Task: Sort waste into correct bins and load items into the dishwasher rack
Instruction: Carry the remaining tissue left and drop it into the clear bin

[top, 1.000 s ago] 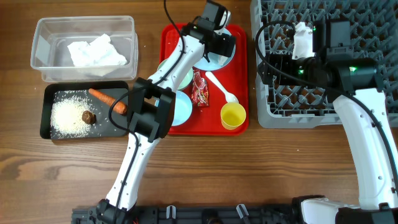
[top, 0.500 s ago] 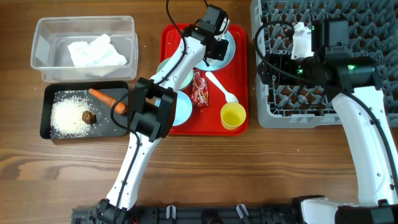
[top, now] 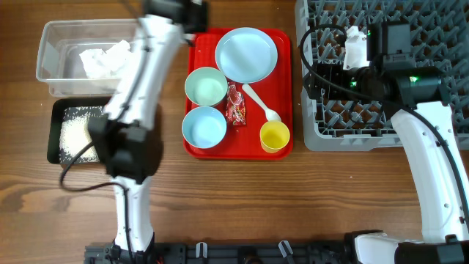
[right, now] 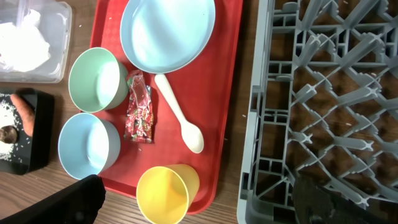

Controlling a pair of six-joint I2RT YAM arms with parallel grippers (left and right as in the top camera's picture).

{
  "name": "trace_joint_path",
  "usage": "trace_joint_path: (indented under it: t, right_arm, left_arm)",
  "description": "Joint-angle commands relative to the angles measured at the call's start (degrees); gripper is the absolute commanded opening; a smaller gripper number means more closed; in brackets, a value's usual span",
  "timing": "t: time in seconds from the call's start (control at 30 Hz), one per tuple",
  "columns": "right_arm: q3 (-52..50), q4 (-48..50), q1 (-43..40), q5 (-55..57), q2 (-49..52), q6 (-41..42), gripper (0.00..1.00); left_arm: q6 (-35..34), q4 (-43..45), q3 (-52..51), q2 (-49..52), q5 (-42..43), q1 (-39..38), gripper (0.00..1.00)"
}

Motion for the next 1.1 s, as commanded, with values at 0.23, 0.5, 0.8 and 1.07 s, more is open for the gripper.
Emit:
trace_joint_path:
  t: [0.23, 0.5, 0.8, 1.07]
  right_arm:
    - [1.2, 0.5, 0.2, -1.1, 0.6, 0.6, 1.0]
    - [1.2, 0.7, 0.1, -1.1, 0.6, 0.7, 1.0]
    - [1.2, 0.8, 0.2, -1.1, 0.6, 1.6, 1.0]
    - [1.2, 0.8, 0.1, -1.1, 0.6, 1.6, 1.0]
  left_arm:
    - [-7.8, -11.5, -4.5, 3.3, 2.1, 16.3, 0.04]
    - [-7.8, -9.2, -6.9, 2.8, 2.1, 18.4, 1.0]
    - [-6.2, -8.1, -2.4, -1.6, 5.7, 13.6, 1.0]
    - [-4.3, -13.9, -2.4, -2.6, 9.6, 5.4, 1.0]
